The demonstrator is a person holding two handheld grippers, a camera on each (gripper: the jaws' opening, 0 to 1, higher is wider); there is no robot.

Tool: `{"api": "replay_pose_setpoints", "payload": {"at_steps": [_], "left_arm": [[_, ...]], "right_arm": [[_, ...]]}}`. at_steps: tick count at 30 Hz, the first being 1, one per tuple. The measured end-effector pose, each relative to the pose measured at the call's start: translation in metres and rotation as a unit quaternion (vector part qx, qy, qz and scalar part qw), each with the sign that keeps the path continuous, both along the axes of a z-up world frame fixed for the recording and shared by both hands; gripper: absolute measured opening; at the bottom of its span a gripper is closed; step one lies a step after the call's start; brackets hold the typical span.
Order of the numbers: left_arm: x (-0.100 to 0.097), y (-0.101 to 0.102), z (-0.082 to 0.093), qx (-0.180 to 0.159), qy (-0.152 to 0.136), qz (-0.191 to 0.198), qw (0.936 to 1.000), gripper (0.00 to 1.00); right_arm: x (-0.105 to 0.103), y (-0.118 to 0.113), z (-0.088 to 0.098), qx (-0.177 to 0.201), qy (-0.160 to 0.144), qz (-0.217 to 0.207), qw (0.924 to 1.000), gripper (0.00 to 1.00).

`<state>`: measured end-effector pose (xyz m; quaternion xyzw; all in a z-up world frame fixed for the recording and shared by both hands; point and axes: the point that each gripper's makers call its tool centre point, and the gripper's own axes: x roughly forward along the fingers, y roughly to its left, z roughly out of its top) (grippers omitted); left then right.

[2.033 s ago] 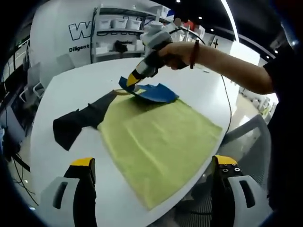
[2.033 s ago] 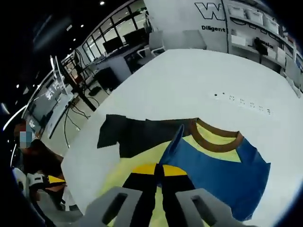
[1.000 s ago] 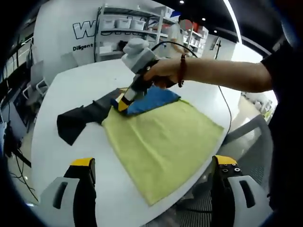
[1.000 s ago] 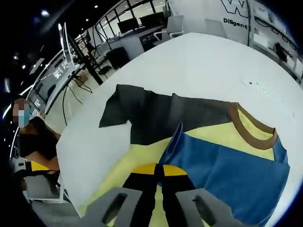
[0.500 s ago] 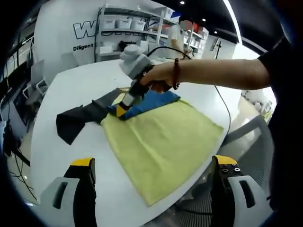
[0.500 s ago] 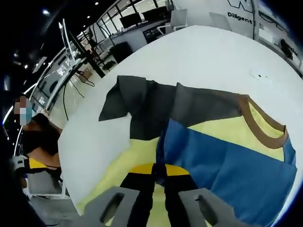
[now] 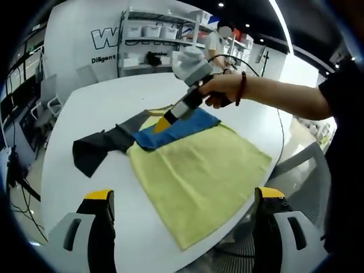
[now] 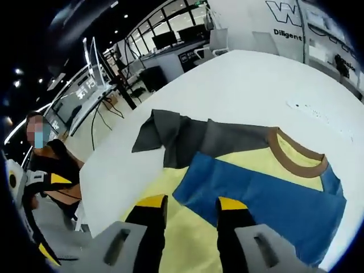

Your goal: Fold the garment on the visible template until the final outline fits inside the template.

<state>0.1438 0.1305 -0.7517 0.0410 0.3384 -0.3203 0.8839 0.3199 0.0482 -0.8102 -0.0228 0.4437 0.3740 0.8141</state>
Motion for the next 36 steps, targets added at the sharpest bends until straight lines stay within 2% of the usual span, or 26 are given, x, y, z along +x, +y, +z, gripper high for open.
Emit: {"api": "replay_pose_setpoints", "payload": {"at_steps": [8, 13, 16, 22, 27, 29, 31, 36], "left_arm": [[0.004, 0.001, 0.0, 0.002, -0.004, 0.005, 1.0, 0.99], [0.008, 0.001, 0.0, 0.003, -0.004, 0.014, 0.9999, 0.99], [0.009, 0.003, 0.0, 0.004, -0.001, 0.019, 0.9998, 0.99], [0.011, 0.004, 0.001, -0.008, 0.003, 0.034, 0.9994, 0.99], [0.012, 0.007, 0.0, 0.0, 0.001, 0.04, 0.9992, 0.99], [0.012, 0.009, -0.001, 0.001, 0.002, 0.041, 0.9992, 0.99], [0.012, 0.009, -0.001, 0.0, 0.001, 0.042, 0.9991, 0.99], [0.009, 0.007, -0.003, 0.0, 0.007, 0.037, 0.9993, 0.99]], "right_arm": [[-0.001, -0.028, 0.012, 0.015, -0.018, -0.022, 0.9995, 0.51], [0.0, -0.047, 0.013, 0.008, -0.035, -0.04, 0.9985, 0.71], [-0.002, -0.058, 0.011, 0.01, -0.038, -0.049, 0.998, 0.76], [-0.004, -0.086, 0.002, 0.007, -0.033, -0.083, 0.996, 0.8], [-0.011, -0.112, -0.004, 0.012, -0.027, -0.113, 0.9931, 0.78], [-0.007, -0.13, -0.004, 0.005, -0.049, -0.145, 0.9882, 0.76], [-0.006, -0.141, -0.005, 0.0, -0.059, -0.151, 0.9868, 0.79], [-0.009, -0.167, -0.012, -0.003, -0.04, -0.183, 0.9824, 0.76]]}}
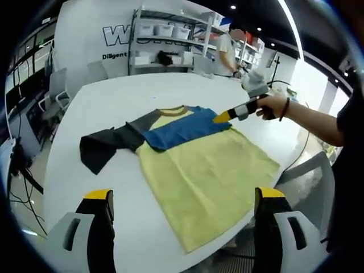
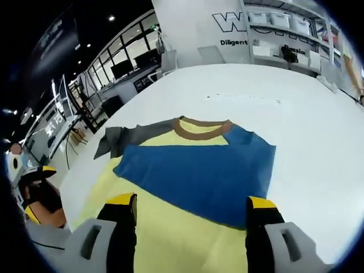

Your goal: Fold the garment on the visible template until the final outline fits inside the template.

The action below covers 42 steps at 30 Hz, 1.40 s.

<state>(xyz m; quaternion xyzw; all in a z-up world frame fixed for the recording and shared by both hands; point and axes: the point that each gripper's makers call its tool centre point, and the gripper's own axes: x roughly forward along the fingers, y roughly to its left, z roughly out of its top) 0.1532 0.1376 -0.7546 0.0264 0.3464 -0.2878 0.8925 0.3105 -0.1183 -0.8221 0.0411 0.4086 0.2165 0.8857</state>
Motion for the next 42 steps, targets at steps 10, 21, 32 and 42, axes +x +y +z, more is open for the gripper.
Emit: {"api": "replay_pose_setpoints", "payload": {"at_steps": [10, 21, 32, 42], "left_arm": [[0.0, 0.001, -0.003, 0.029, -0.009, -0.009, 0.9995, 0.99], [-0.001, 0.005, -0.007, 0.026, -0.004, -0.002, 0.9997, 0.99], [0.001, 0.003, -0.008, 0.024, -0.002, 0.001, 0.9997, 0.99], [0.001, 0.003, -0.009, 0.024, 0.0, 0.0, 0.9997, 0.99]], "right_arm": [[-0.01, -0.039, -0.017, -0.016, 0.007, -0.053, 0.9984, 0.66], [-0.012, -0.064, -0.037, -0.044, 0.008, -0.105, 0.9934, 0.31], [-0.013, -0.07, -0.042, -0.081, 0.001, -0.095, 0.9922, 0.09], [-0.006, -0.072, -0.044, -0.103, -0.004, -0.086, 0.9909, 0.0]]}}
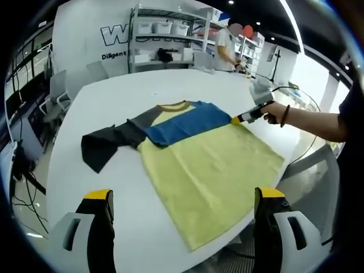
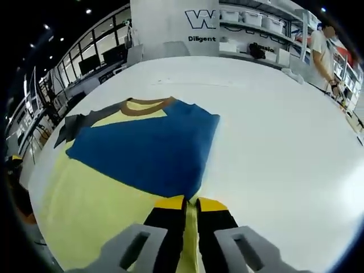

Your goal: Fold the garment on the visible template until the final outline fits inside the template.

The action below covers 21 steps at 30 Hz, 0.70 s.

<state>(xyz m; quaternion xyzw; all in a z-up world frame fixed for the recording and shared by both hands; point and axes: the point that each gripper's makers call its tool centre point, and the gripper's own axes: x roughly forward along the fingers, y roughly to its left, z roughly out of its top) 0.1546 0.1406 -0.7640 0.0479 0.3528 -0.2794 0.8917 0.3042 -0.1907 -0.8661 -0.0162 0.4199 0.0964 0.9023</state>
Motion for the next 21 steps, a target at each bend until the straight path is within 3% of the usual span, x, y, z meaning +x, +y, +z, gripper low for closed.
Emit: {"api": "replay_pose_setpoints", "payload": {"at_steps": [7, 8, 9, 11, 14, 15, 19, 21], "left_arm": [[0.003, -0.003, 0.003, -0.017, -0.004, 0.001, 0.9998, 0.99], [0.004, -0.003, 0.003, -0.018, -0.005, 0.001, 0.9998, 0.99], [0.004, -0.003, 0.002, -0.017, -0.004, 0.001, 0.9998, 0.99], [0.005, -0.002, 0.001, -0.013, -0.003, 0.0, 0.9999, 0.99], [0.005, -0.003, -0.001, -0.009, 0.001, -0.004, 1.0, 0.99], [0.005, -0.004, -0.001, -0.009, 0.0, -0.005, 0.9999, 0.99], [0.006, -0.005, -0.002, -0.012, 0.001, -0.006, 0.9999, 0.99], [0.005, -0.004, -0.002, -0.008, 0.003, -0.009, 0.9999, 0.99]], "right_arm": [[-0.001, -0.016, -0.001, -0.032, 0.008, 0.011, 0.9994, 0.0], [-0.002, -0.029, -0.001, -0.066, 0.009, 0.017, 0.9976, 0.0], [0.0, -0.031, 0.0, -0.07, 0.005, 0.022, 0.9973, 0.0], [-0.002, -0.028, -0.001, -0.016, 0.011, 0.009, 0.9998, 0.0], [-0.005, -0.028, 0.001, 0.005, 0.017, 0.004, 0.9998, 0.0], [-0.003, -0.023, 0.006, 0.028, 0.002, 0.003, 0.9996, 0.0], [-0.009, -0.02, 0.009, 0.037, -0.003, 0.004, 0.9993, 0.0], [-0.01, -0.019, 0.009, 0.04, -0.002, 0.003, 0.9992, 0.05]]}}
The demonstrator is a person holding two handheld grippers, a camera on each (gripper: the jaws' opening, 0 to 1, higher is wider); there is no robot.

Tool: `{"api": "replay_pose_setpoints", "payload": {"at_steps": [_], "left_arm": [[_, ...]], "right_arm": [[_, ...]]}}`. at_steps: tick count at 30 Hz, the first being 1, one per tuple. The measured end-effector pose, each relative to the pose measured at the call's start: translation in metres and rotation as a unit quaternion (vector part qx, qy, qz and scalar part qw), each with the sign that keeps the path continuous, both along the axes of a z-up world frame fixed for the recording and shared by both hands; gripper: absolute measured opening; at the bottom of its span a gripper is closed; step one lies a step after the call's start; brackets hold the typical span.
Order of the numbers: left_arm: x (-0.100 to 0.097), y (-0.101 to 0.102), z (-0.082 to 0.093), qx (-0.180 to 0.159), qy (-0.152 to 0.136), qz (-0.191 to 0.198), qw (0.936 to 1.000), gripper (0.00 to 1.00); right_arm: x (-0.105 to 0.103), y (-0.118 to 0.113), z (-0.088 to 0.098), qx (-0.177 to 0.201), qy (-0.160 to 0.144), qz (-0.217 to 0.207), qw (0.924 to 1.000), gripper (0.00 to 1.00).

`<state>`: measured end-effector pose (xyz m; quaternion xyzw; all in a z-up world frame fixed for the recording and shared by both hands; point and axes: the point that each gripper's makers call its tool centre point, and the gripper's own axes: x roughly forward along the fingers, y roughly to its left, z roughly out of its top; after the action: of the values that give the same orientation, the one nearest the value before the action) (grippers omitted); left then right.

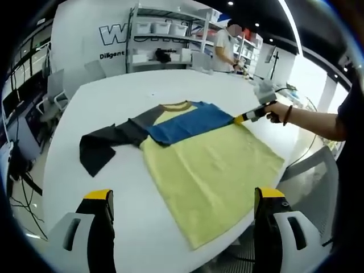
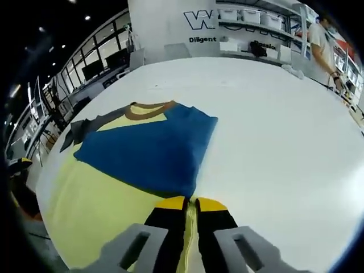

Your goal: Fold the garment on the visible template until the final outline fits inside the template.

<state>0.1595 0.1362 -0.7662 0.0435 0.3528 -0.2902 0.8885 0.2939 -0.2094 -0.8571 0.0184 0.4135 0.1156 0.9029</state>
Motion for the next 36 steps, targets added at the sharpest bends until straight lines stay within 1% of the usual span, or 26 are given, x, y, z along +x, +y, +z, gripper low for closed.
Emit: {"api": "replay_pose_setpoints", "payload": {"at_steps": [3, 8, 9, 10, 11, 12, 13, 14, 15, 18, 22, 26, 29, 32, 34, 36], "left_arm": [[-0.001, -0.001, 0.001, 0.001, -0.001, -0.002, 1.0, 0.99], [-0.003, -0.002, 0.002, 0.0, -0.001, -0.003, 1.0, 0.99], [-0.004, -0.002, 0.002, 0.002, -0.001, -0.005, 1.0, 0.99], [-0.005, -0.002, 0.001, 0.003, 0.0, -0.005, 1.0, 0.99], [-0.005, -0.002, 0.001, 0.004, 0.0, -0.006, 1.0, 0.99], [-0.005, -0.002, 0.002, 0.004, 0.0, -0.007, 1.0, 0.99], [-0.005, -0.002, 0.002, 0.004, 0.0, -0.007, 1.0, 0.99], [-0.005, -0.002, 0.002, 0.003, 0.0, -0.007, 1.0, 0.99], [-0.006, -0.002, 0.002, 0.002, 0.0, -0.007, 1.0, 0.99], [-0.006, -0.002, 0.003, -0.002, -0.002, -0.005, 1.0, 0.99], [-0.006, -0.002, 0.002, -0.002, -0.002, -0.006, 1.0, 0.99], [-0.006, -0.001, 0.0, -0.001, 0.0, -0.003, 1.0, 0.99], [-0.005, 0.0, -0.001, -0.002, 0.001, -0.002, 1.0, 0.99], [-0.004, 0.001, 0.0, -0.001, -0.001, -0.002, 1.0, 0.99], [-0.004, 0.001, 0.001, -0.001, -0.001, -0.001, 1.0, 0.99], [-0.004, 0.002, 0.0, 0.0, 0.0, -0.001, 1.0, 0.99]], "right_arm": [[-0.001, 0.002, 0.001, 0.008, -0.001, -0.003, 1.0, 0.18], [-0.002, 0.009, 0.006, 0.029, -0.008, -0.007, 0.9995, 0.24], [-0.003, 0.011, 0.006, 0.043, -0.003, -0.017, 0.9989, 0.26], [-0.002, 0.012, 0.007, 0.051, -0.005, -0.024, 0.9984, 0.27], [0.0, 0.012, 0.009, 0.064, -0.008, -0.042, 0.997, 0.27], [0.001, 0.011, 0.009, 0.068, -0.011, -0.05, 0.9964, 0.27], [0.0, 0.01, 0.008, 0.071, -0.006, -0.061, 0.9956, 0.26], [0.0, 0.01, 0.008, 0.074, -0.005, -0.069, 0.9948, 0.22], [0.003, 0.008, 0.009, 0.078, -0.013, -0.083, 0.9933, 0.2], [0.003, 0.008, 0.006, 0.052, -0.012, -0.081, 0.9953, 0.15], [0.004, 0.009, 0.003, 0.037, -0.012, -0.087, 0.9954, 0.12], [0.002, 0.01, 0.002, 0.034, -0.016, -0.095, 0.9948, 0.02], [0.001, 0.011, -0.001, 0.019, -0.015, -0.082, 0.9963, 0.0], [0.002, 0.01, -0.003, -0.008, -0.023, -0.046, 0.9986, 0.0], [0.003, 0.008, -0.003, -0.005, -0.018, -0.048, 0.9987, 0.0], [0.001, 0.004, -0.004, -0.016, -0.007, -0.034, 0.9993, 0.0]]}}
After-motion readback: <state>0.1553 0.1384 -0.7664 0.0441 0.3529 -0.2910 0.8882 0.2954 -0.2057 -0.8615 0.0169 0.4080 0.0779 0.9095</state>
